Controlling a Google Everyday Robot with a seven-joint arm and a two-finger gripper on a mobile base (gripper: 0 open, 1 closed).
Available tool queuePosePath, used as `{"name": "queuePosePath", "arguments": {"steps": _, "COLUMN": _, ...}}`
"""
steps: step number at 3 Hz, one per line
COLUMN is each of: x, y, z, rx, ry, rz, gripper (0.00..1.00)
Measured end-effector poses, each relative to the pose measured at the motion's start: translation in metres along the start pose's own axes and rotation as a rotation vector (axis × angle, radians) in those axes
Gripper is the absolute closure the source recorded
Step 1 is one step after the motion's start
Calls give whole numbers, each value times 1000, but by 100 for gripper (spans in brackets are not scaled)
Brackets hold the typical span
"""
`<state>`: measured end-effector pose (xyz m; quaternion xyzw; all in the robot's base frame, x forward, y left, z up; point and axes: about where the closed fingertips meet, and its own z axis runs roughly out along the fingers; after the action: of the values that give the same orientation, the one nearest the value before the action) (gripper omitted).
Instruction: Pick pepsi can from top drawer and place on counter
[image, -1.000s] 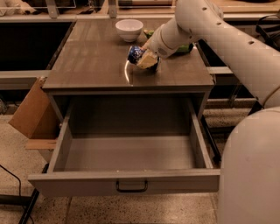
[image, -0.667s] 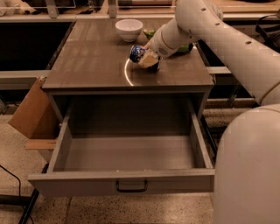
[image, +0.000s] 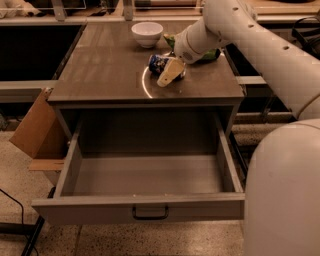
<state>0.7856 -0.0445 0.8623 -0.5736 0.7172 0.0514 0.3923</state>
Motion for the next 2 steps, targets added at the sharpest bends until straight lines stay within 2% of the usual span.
{"name": "queuePosePath", "arguments": {"steps": 1, "x": -4, "y": -2, "z": -10, "rx": 4, "ry": -20, "rz": -3, "gripper": 0}}
{"name": "queuePosePath", "arguments": {"steps": 2, "x": -3, "y": 5, "z": -42, "rx": 22, "ry": -44, "rz": -23, "gripper": 0}}
